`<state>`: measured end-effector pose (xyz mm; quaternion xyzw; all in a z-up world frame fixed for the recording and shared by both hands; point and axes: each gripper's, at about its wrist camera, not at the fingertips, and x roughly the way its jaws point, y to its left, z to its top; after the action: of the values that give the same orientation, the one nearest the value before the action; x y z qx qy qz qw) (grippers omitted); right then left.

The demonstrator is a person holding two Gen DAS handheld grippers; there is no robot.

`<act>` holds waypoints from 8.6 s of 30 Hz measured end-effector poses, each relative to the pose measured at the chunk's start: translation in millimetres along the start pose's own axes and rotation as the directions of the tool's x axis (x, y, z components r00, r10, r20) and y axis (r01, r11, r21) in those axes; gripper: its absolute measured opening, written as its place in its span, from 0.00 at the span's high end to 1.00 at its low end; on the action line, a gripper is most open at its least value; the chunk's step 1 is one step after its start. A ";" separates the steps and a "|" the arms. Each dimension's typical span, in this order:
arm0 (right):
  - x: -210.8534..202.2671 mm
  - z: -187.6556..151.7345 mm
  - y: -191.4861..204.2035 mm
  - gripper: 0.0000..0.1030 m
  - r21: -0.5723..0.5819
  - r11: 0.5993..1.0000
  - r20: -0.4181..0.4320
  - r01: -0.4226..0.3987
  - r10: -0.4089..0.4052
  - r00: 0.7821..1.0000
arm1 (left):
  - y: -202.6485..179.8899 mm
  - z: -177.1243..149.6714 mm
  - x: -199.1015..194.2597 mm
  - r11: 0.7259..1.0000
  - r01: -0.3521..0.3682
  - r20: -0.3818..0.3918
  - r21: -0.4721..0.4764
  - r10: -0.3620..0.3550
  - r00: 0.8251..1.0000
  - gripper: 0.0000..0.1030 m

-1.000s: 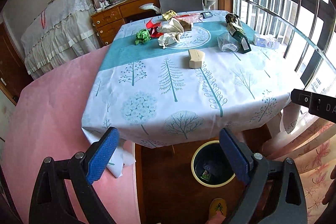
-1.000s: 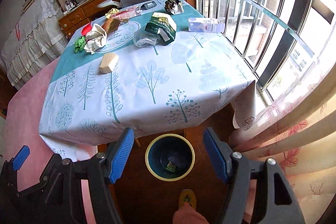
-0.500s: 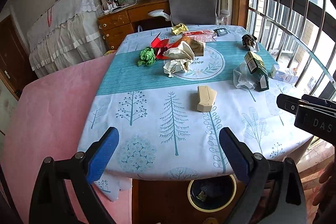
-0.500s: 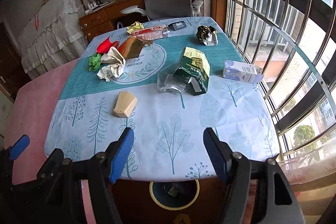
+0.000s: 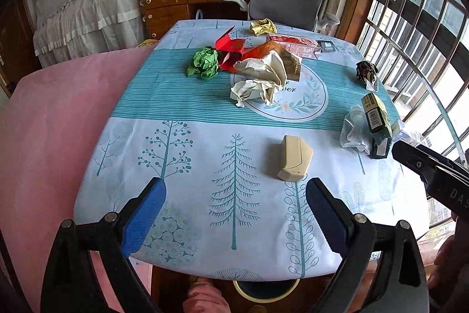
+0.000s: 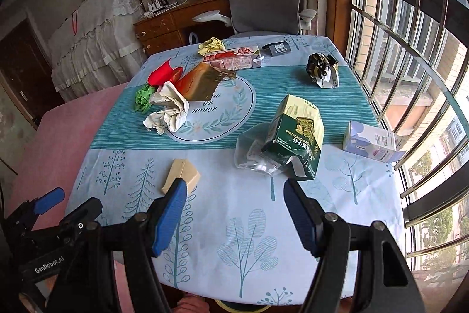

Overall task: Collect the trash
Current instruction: 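Raise both tools back toward the table, then grasp the beige paper box with the right gripper while the left grasps crumpled white paper, then carry both items over the bin and open both grippers to drop them, then raise both tools back toward the table, then grasp the green Dubai pistachio box with the left gripper while the right grasps the white carton, then carry the pistachio box and white carton over the bin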

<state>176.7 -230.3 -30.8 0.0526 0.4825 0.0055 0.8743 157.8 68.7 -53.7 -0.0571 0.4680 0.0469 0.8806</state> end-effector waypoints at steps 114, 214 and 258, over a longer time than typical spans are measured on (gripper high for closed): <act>219.0 -339.2 -73.9 0.33 0.248 0.965 -0.391 0.081 0.023 0.920 | -68.4 -296.4 180.5 0.927 0.249 -0.346 0.282 -0.143 0.927 0.25; 106.6 40.9 -157.6 0.65 -0.132 0.964 -0.325 -0.232 0.179 0.929 | -271.5 85.6 131.6 0.952 0.131 -0.362 0.276 -0.023 0.932 0.35; 47.8 20.1 -126.7 0.67 0.054 0.977 -0.213 -0.205 0.212 0.954 | -179.1 69.7 34.2 0.940 0.300 -0.263 0.162 -0.252 0.932 0.76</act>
<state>214.1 -355.1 -72.8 0.1159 0.5671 0.0957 0.8098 258.3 -97.3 -33.2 -0.0392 0.5597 -0.1320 0.8171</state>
